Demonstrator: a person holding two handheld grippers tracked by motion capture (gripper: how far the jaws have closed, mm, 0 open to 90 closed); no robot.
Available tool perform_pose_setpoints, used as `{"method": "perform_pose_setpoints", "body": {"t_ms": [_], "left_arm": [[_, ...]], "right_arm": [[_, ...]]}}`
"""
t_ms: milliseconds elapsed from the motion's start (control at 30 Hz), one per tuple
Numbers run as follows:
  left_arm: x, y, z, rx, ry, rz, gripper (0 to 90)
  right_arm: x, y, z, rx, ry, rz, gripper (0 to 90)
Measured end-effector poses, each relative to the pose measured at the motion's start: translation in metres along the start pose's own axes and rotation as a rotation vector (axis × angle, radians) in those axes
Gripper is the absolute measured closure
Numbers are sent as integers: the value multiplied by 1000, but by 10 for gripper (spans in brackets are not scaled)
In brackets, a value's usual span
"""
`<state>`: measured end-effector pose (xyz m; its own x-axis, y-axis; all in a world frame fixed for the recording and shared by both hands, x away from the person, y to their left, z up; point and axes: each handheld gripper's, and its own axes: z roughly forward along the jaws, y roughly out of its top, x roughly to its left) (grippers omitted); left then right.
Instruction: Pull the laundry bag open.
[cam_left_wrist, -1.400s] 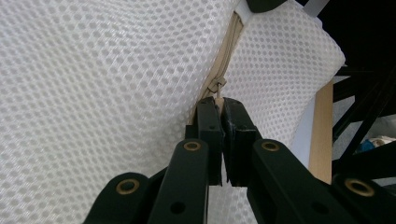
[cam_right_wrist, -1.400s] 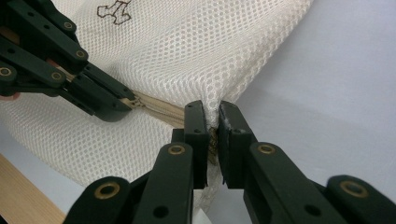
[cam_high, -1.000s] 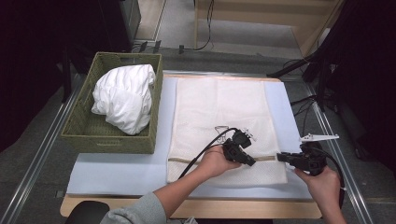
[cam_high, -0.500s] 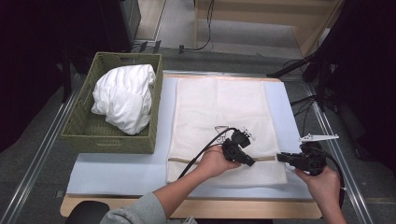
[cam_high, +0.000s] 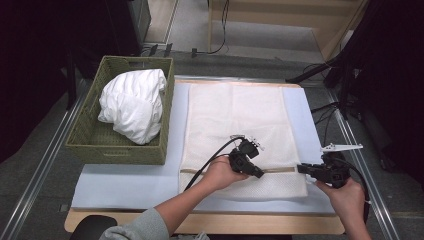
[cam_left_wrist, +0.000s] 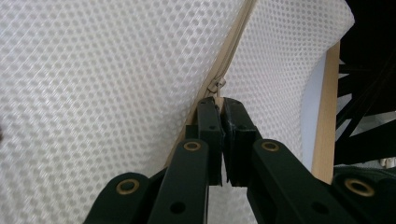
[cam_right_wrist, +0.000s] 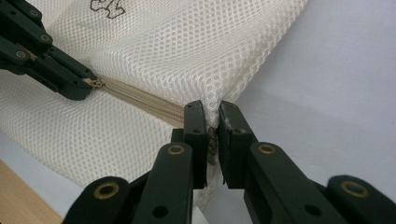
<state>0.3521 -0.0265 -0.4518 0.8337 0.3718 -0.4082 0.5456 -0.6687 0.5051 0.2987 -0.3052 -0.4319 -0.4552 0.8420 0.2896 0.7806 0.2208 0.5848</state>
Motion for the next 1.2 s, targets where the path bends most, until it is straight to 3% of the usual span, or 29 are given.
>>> {"method": "perform_pose_setpoints", "body": {"t_ms": [533, 1033, 1200], "left_arm": [[-1, -2, -2, -6, -6, 2, 883], [4, -14, -9, -8, 9, -16, 883], [3, -14, -10, -10, 13, -3, 883]], "right_arm": [[0, 0, 1, 2, 1, 4, 840], [0, 0, 1, 4, -6, 5, 839], [-1, 0, 1, 6, -4, 3, 838]]}}
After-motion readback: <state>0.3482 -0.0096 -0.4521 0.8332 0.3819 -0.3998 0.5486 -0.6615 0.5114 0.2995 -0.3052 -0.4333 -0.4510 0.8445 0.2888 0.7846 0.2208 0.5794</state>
